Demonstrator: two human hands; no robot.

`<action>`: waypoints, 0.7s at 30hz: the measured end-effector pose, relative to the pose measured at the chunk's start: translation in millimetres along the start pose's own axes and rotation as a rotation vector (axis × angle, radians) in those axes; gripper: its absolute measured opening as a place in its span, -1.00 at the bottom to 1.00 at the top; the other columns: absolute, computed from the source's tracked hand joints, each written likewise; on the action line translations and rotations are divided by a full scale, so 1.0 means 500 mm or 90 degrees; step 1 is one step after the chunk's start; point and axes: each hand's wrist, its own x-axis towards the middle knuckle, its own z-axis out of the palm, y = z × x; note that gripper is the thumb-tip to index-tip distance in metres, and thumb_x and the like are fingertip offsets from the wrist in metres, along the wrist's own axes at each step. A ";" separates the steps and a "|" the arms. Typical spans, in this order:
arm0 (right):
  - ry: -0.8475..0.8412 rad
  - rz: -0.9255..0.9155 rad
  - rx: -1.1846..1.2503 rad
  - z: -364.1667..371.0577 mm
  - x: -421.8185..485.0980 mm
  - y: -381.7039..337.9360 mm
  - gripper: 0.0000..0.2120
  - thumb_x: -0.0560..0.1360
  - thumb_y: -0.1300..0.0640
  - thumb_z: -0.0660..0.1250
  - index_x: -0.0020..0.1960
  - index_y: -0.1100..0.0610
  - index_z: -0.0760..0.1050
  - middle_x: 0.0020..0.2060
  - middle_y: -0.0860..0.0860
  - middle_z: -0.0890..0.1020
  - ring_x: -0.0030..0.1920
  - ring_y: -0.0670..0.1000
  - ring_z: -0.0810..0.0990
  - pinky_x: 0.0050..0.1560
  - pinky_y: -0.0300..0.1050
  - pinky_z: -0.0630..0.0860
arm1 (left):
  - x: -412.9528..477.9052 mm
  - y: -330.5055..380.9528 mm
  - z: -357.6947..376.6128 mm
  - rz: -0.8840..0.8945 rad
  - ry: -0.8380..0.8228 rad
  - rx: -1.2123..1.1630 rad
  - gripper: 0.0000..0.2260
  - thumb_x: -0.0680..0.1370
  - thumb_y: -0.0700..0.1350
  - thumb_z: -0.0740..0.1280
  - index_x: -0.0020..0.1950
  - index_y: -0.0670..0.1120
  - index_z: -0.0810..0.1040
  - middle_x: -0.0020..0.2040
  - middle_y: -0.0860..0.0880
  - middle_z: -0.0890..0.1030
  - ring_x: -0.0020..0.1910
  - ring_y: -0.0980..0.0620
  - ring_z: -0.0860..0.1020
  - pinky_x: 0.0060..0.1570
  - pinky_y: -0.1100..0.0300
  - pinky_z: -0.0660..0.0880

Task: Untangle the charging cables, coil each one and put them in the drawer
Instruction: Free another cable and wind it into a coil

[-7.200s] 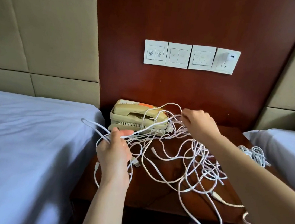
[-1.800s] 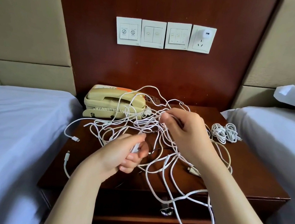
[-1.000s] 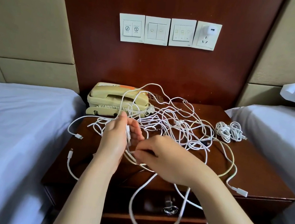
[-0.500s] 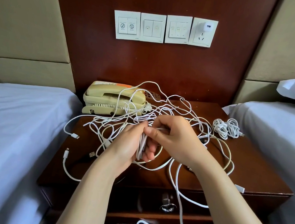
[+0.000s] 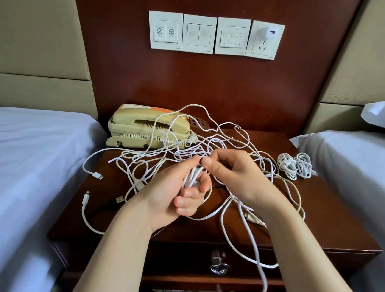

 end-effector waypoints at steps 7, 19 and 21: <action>0.066 0.015 0.002 0.007 0.000 0.023 -0.57 0.49 -0.05 0.23 -0.30 0.33 0.41 -0.47 0.03 0.26 -0.45 -0.10 0.18 -0.44 -0.26 0.13 | -0.007 -0.005 0.008 0.057 -0.049 0.027 -0.67 0.48 0.02 0.20 -0.44 -0.10 0.42 -0.58 0.07 0.21 -0.68 0.22 0.16 -0.65 0.38 0.13; -0.203 0.150 -0.056 0.060 -0.037 0.008 -0.68 0.63 0.12 0.15 -0.18 0.17 0.58 -0.59 -0.13 0.32 -0.54 -0.15 0.23 -0.49 -0.36 0.20 | 0.012 0.004 -0.012 0.169 0.164 -0.236 -0.68 0.64 -0.06 0.07 -0.26 -0.16 0.38 -0.58 0.08 0.27 -0.68 0.22 0.22 -0.66 0.40 0.17; -0.212 0.111 -0.123 0.058 -0.040 -0.005 -0.73 0.61 0.13 0.19 -0.11 0.17 0.63 -0.51 -0.05 0.33 -0.47 -0.07 0.25 -0.42 -0.25 0.21 | 0.020 0.005 -0.013 0.185 0.235 -0.238 -0.66 0.65 -0.07 0.05 -0.25 -0.18 0.39 -0.60 0.06 0.31 -0.68 0.20 0.25 -0.65 0.38 0.21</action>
